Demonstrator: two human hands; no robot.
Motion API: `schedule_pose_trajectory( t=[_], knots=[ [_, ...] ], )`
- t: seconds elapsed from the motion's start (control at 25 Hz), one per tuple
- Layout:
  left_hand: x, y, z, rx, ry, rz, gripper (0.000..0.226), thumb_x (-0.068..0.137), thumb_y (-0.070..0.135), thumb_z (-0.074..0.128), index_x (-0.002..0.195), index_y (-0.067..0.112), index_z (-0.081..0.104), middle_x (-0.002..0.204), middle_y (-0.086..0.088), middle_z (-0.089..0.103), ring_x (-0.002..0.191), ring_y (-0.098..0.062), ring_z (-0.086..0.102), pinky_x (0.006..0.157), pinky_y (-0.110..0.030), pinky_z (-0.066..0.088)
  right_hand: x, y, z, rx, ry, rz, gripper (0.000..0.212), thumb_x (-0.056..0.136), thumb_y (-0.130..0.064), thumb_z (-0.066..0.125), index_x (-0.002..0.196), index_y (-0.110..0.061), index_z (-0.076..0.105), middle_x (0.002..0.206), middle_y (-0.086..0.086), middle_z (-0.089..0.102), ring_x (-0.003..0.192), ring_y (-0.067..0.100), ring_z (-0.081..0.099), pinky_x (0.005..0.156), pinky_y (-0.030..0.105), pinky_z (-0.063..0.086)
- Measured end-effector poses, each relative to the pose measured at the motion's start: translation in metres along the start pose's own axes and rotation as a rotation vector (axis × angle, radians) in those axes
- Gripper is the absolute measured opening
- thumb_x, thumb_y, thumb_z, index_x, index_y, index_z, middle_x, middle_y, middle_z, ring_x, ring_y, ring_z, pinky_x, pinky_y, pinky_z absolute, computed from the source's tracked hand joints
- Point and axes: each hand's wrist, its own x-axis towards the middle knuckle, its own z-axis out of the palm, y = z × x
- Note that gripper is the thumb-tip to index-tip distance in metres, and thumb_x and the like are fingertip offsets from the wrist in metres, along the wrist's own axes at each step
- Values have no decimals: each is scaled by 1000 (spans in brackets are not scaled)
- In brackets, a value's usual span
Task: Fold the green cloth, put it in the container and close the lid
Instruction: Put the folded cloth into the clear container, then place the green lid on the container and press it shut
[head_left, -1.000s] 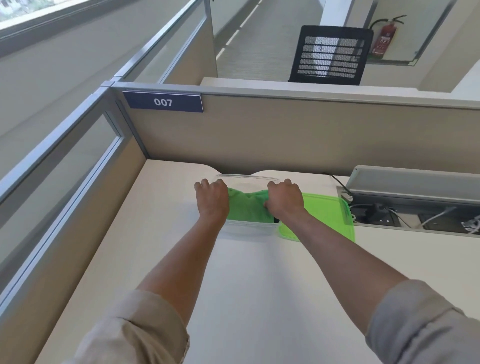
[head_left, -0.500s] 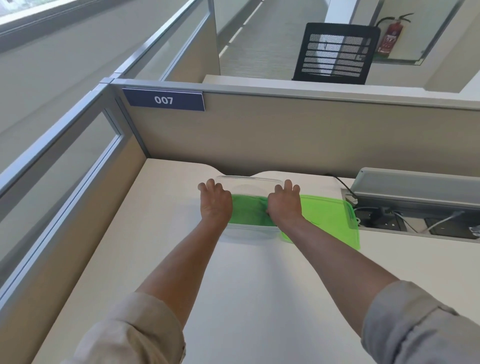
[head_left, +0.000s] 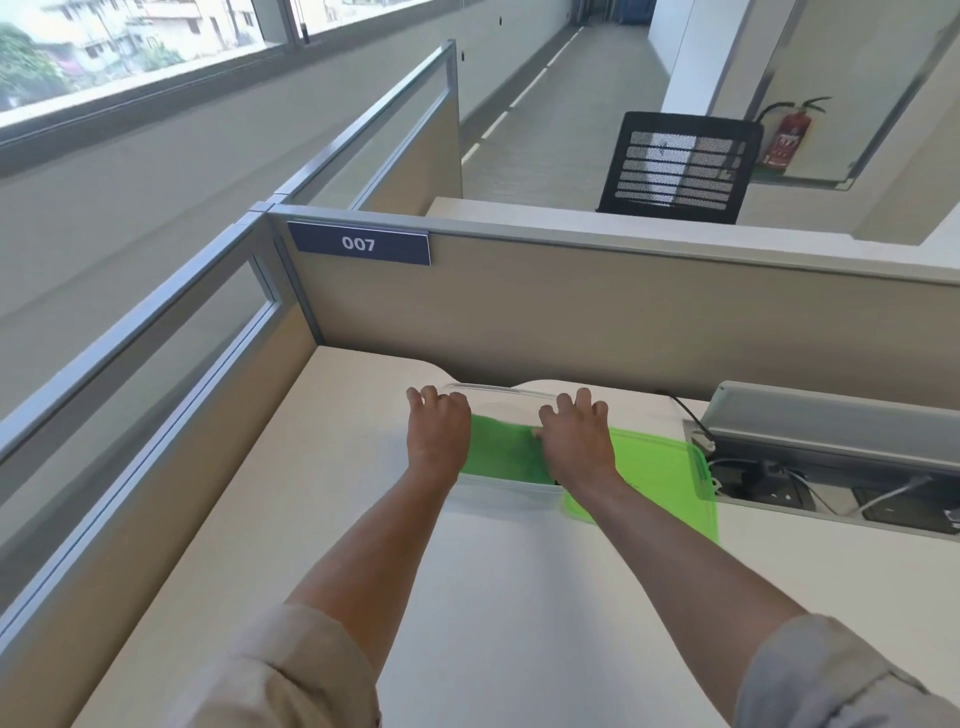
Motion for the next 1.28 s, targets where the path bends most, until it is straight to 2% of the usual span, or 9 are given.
schedule_pose_trajectory(
  t=[0.08, 0.24, 0.36, 0.56, 0.72, 0.8, 1.0, 1.16, 1.28],
  knots=[
    [-6, -2, -9, -8, 54, 11, 35, 83, 6, 51, 117, 12, 56, 103, -5, 68, 105, -29, 55, 101, -45, 35, -5, 6, -3, 42, 92, -4, 13, 77, -22, 75, 79, -11, 69, 78, 10, 61, 79, 33, 53, 64, 41, 42],
    [-26, 24, -29, -110, 270, 170, 37, 78, 3, 36, 104, 13, 59, 95, -7, 65, 96, -28, 54, 81, -39, 42, -24, 29, -10, 74, 119, 17, 12, 84, -24, 65, 86, -12, 64, 82, 8, 61, 80, 33, 53, 65, 42, 42],
    [-46, 64, -33, -252, 397, 306, 30, 77, 1, 46, 102, 12, 59, 91, -7, 59, 88, -29, 50, 74, -39, 41, -47, 52, -15, 68, 87, 64, 16, 84, -26, 67, 90, -12, 63, 86, 8, 62, 83, 34, 54, 66, 42, 42],
    [-76, 132, -24, -414, 316, 563, 24, 83, 4, 57, 104, 14, 59, 93, -4, 56, 84, -24, 52, 72, -36, 47, -76, 91, -16, 85, 38, 92, 11, 79, -16, 70, 86, -12, 62, 81, 8, 62, 79, 34, 56, 63, 43, 45],
    [-92, 165, -4, -445, 161, 507, 35, 79, -4, 52, 110, 10, 59, 99, -8, 61, 80, -26, 59, 61, -38, 51, -101, 120, -3, 73, -171, 133, 21, 83, -14, 65, 104, -15, 61, 100, 5, 63, 100, 31, 55, 80, 43, 45],
    [-97, 174, 2, -425, 140, 478, 33, 77, -2, 44, 100, 10, 64, 90, -8, 62, 73, -26, 61, 56, -35, 50, -113, 128, 6, 86, -254, 115, 25, 87, -14, 58, 112, -16, 58, 110, 5, 60, 109, 31, 52, 88, 42, 42],
    [-97, 186, 7, -332, 102, 461, 29, 53, -3, 81, 69, 14, 65, 62, -3, 55, 54, -22, 56, 47, -29, 44, -141, 143, 23, 133, -381, 144, 28, 88, -9, 53, 116, -13, 55, 118, 7, 54, 113, 30, 48, 87, 39, 41],
    [-90, 190, 13, -273, 149, 477, 22, 59, -3, 73, 67, 14, 62, 61, -3, 54, 55, -22, 54, 50, -32, 44, -148, 151, 27, 121, -384, 155, 31, 87, -5, 50, 117, -14, 55, 120, 7, 53, 115, 30, 47, 88, 40, 40],
    [-97, 188, 18, -249, 259, 533, 20, 72, -3, 48, 70, 13, 60, 65, -4, 52, 58, -23, 50, 53, -34, 44, -151, 157, 25, 115, -340, 174, 37, 84, 2, 47, 117, -14, 55, 120, 7, 54, 116, 30, 46, 87, 39, 41]
  ],
)
